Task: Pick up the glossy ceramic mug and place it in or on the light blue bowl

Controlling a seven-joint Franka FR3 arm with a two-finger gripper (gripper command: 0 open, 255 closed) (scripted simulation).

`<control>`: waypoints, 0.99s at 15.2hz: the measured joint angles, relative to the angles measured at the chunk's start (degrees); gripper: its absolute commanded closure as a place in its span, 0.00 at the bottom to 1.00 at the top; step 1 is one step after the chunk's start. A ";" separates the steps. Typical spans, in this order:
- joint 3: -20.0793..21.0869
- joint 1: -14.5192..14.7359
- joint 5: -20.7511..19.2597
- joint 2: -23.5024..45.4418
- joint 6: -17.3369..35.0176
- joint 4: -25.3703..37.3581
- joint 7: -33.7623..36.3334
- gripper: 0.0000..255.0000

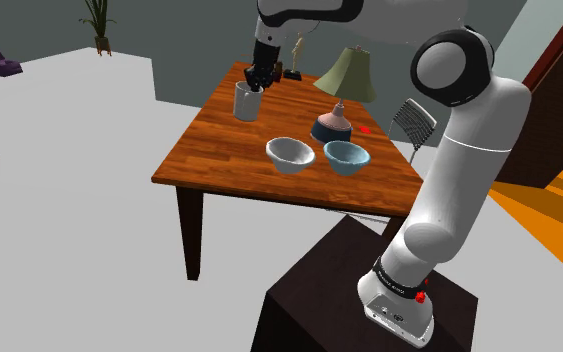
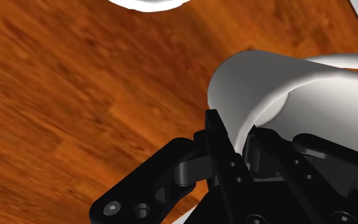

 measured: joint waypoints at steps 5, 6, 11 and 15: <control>-0.72 -0.90 -0.07 -3.72 -1.12 -2.70 -1.55 1.00; -1.16 -1.41 -0.08 -5.16 -0.82 -4.50 -2.51 1.00; -3.33 -3.60 -0.56 -12.75 -0.43 -12.72 -6.85 1.00; -5.56 -5.57 -1.48 -19.21 -0.79 -18.98 -10.77 1.00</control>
